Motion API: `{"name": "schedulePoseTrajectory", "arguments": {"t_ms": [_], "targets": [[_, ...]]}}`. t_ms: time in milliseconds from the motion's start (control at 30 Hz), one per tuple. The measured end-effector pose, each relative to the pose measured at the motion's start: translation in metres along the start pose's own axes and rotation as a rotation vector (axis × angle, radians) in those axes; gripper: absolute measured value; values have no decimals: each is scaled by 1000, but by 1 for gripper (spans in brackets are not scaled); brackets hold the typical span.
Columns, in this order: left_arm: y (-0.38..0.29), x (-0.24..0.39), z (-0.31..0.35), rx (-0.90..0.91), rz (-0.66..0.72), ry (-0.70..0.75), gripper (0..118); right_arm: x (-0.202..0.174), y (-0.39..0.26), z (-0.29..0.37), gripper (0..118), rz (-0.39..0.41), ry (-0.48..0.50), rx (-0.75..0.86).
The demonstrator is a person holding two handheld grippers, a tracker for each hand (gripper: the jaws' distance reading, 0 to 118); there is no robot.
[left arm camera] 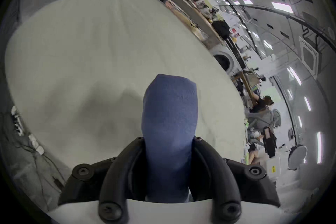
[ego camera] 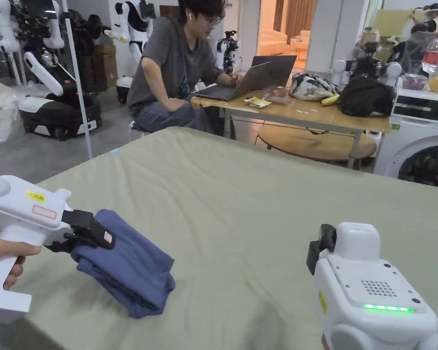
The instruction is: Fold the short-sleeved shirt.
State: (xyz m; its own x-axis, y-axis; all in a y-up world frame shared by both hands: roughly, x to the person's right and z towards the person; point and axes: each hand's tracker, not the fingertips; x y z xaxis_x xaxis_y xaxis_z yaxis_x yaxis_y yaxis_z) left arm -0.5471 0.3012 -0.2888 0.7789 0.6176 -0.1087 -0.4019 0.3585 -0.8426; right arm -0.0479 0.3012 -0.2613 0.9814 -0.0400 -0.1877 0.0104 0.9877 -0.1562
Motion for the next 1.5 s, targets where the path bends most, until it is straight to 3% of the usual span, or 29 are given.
{"name": "schedulePoseTrajectory", "arguments": {"t_ms": [267, 533, 700, 867, 1067, 1300, 1500], "targets": [[18, -57, 48, 56, 98, 133, 26, -83, -6, -34, 0, 44, 140, -41], [34, -80, 53, 24, 80, 242, 26, -110, -17, -39, 0, 107, 226, -85], [39, -89, 40, 34, 137, 288, 28, -103, -18, -39, 0, 100, 223, -110], [54, -96, 41, 78, 151, 419, 56, -90, -18, -36, 0, 104, 203, -116], [59, -75, 53, 208, -13, 558, 56, -69, -18, -32, 0, 96, 174, -116], [38, -24, 22, 276, -186, 514, 56, -36, -20, -23, 0, 73, 121, -131], [-7, 38, -42, 259, -340, 260, 56, 5, -21, -10, 0, 53, 44, -128]]}}
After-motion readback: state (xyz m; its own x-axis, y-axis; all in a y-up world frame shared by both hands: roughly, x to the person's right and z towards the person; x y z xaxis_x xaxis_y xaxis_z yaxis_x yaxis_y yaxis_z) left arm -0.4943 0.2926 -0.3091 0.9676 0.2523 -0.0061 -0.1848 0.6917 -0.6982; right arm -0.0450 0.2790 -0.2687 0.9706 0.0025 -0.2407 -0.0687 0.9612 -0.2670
